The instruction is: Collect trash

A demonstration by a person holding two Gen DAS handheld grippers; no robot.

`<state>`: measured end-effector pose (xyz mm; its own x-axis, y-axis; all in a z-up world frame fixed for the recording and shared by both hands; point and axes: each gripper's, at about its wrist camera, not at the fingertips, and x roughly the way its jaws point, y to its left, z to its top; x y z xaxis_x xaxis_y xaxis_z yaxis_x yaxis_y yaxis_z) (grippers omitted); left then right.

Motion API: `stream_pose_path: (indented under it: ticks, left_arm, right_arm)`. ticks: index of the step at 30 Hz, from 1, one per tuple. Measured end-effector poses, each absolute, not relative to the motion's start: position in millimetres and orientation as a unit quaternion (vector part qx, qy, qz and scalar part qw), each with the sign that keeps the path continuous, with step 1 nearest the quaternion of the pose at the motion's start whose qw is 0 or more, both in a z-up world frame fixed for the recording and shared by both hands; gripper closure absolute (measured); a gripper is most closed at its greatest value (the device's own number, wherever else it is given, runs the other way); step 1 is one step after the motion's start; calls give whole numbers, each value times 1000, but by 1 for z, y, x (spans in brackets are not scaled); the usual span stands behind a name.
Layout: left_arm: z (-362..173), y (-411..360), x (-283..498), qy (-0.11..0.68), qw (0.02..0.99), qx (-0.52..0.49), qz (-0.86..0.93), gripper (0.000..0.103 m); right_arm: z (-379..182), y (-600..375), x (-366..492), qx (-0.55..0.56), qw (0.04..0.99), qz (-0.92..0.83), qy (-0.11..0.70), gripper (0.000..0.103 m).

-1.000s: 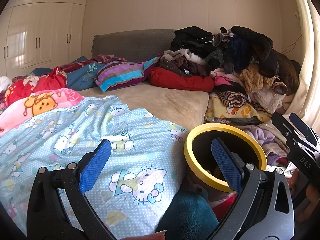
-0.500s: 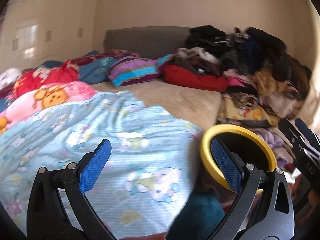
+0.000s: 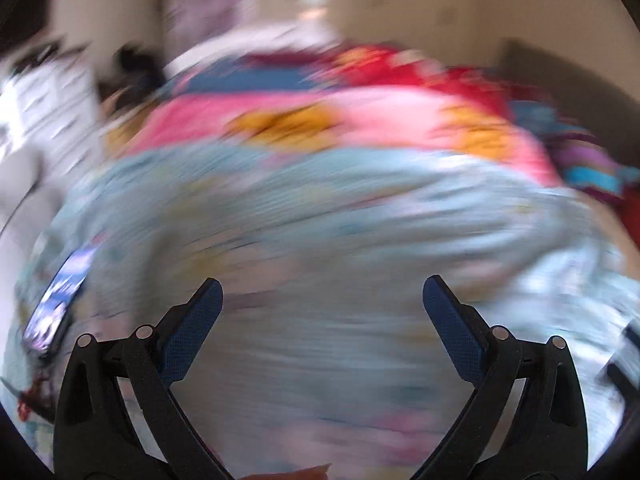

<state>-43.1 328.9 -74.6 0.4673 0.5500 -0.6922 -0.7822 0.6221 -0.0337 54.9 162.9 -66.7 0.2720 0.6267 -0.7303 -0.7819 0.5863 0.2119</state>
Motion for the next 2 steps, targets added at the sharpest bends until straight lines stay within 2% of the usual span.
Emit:
stream_pose_path:
  ticks: [2]
  left_arm:
    - [-96,363,-54,348,809,-201,429,11]
  right_arm:
    - [-87,206,55,-105,787,440,419,6]
